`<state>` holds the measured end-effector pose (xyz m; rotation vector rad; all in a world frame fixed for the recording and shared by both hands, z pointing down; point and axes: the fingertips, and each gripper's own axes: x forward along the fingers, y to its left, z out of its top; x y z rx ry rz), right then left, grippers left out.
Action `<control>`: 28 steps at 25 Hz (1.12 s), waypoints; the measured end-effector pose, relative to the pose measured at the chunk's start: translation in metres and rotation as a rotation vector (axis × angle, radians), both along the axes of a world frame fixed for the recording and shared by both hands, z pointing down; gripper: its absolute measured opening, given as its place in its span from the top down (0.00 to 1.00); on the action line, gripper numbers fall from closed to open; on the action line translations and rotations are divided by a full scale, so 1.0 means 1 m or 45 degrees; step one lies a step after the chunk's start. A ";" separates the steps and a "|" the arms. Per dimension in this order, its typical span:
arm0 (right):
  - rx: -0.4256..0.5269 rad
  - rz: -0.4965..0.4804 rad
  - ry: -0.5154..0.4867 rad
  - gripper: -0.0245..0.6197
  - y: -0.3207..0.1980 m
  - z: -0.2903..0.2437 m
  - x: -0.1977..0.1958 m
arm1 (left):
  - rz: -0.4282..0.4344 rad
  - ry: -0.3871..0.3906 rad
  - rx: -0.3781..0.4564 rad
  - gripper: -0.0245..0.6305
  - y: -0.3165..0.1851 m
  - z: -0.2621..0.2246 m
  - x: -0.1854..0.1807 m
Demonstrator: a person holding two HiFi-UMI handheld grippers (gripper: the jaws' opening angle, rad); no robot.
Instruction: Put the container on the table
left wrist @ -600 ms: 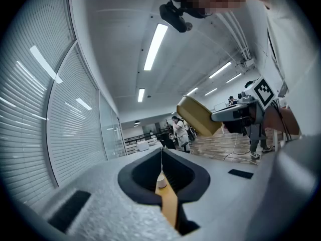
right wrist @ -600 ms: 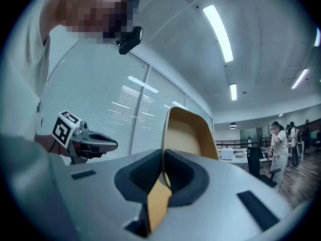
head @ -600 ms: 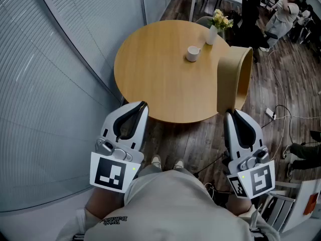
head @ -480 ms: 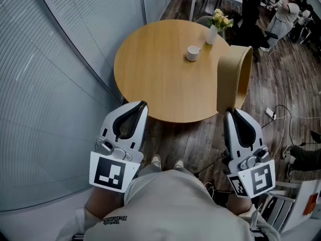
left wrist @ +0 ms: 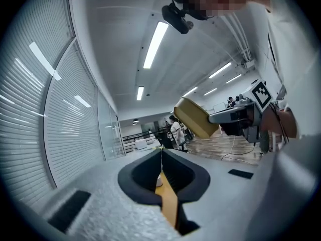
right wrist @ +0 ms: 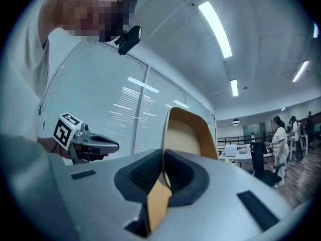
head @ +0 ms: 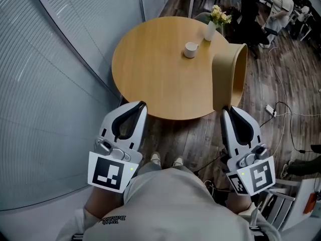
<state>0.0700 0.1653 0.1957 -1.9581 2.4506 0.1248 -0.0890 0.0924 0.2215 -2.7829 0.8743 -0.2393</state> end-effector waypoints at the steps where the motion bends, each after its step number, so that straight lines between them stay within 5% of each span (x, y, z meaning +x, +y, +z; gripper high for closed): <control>1: -0.001 -0.009 -0.017 0.90 0.000 0.000 0.001 | -0.001 -0.003 -0.004 0.93 0.000 0.001 0.001; 28: -0.040 -0.078 -0.155 0.90 0.022 0.028 0.057 | -0.064 -0.054 -0.071 0.93 0.025 0.026 0.045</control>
